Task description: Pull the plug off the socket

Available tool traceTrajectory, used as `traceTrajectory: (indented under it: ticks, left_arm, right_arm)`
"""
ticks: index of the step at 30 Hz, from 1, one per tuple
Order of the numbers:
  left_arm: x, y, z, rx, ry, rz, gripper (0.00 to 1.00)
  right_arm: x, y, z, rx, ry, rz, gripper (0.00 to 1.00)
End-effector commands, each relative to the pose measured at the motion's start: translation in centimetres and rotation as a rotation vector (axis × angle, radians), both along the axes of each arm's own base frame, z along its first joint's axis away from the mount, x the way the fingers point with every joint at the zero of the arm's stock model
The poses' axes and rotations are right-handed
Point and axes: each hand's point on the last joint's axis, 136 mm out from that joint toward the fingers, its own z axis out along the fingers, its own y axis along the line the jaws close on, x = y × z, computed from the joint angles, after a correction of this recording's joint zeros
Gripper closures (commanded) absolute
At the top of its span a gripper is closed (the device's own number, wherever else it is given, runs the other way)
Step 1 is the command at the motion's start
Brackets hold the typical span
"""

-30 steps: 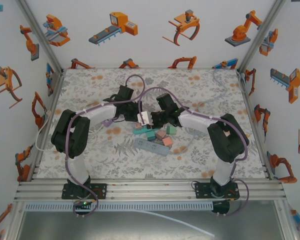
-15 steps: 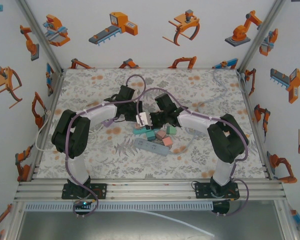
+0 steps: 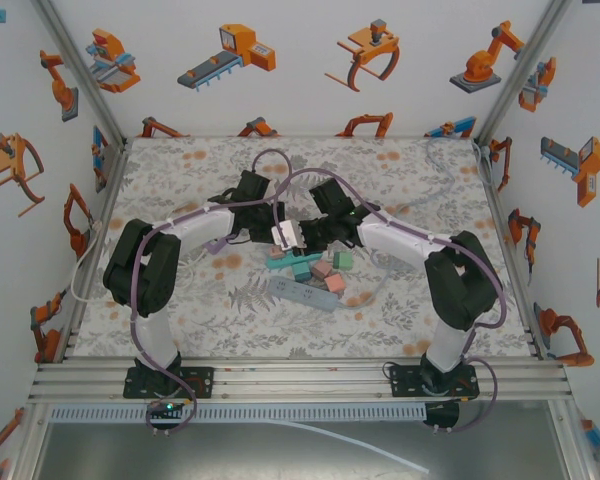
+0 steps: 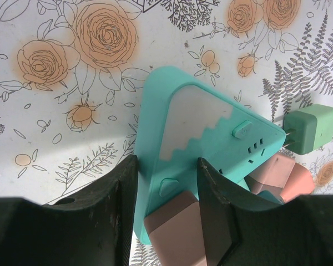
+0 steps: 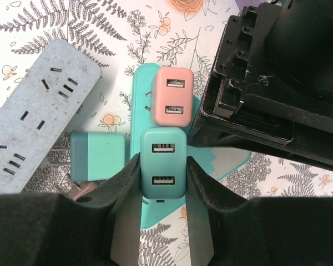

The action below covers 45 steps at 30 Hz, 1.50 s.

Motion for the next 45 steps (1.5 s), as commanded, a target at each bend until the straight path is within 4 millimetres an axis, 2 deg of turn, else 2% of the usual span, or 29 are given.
traceTrajectory:
  ticks: [1,8,14,18,21,26,30,34,38,40,42,45]
  left_arm:
    - [-4.4,7.7,-10.2,0.394,0.195,0.059,0.56]
    - [-3.5,5.9,-7.7,0.281,0.134,0.044,0.51]
    - [-2.4,4.9,-4.9,0.233,0.081,0.038,0.45]
    - [-1.7,3.8,-2.4,0.175,0.048,0.025,0.39]
    - [-1.3,3.4,-0.2,0.141,0.011,0.026,0.36]
    - [-0.9,3.4,4.6,0.093,-0.073,0.041,0.27]
    - [-1.6,3.3,8.3,0.035,-0.132,0.034,0.21]
    - [-3.4,2.9,12.1,-0.058,-0.197,-0.010,0.16]
    - [-6.8,1.1,16.0,-0.219,-0.267,-0.130,0.08]
    - [-8.9,0.2,17.3,-0.258,-0.293,-0.200,0.06]
    - [-11.0,-0.6,18.2,-0.269,-0.320,-0.266,0.00]
    - [-14.2,-1.5,18.9,-0.262,-0.349,-0.358,0.03]
  right_arm:
    - [-2.0,1.6,3.2,0.102,-0.010,0.094,0.95]
    - [-2.2,1.3,6.3,0.194,0.005,-0.002,0.95]
    - [-2.9,-0.2,9.5,0.319,0.073,-0.162,0.92]
    - [-3.3,-2.0,12.6,0.470,0.184,-0.285,0.92]
    - [-2.3,-3.8,14.3,0.562,0.263,-0.449,0.97]
    - [-1.2,-6.9,15.6,0.713,0.450,-0.691,0.99]
    - [1.1,-9.9,14.7,0.799,0.657,-0.939,1.00]
    - [3.6,-12.9,12.4,0.836,0.887,-1.170,1.00]
    - [5.6,-15.1,9.4,0.828,1.013,-1.345,1.00]
    - [6.5,-15.8,7.9,0.819,1.066,-1.398,1.00]
    - [7.2,-15.9,6.6,0.800,1.103,-1.428,1.00]
    - [8.4,-16.1,4.4,0.750,1.132,-1.483,1.00]
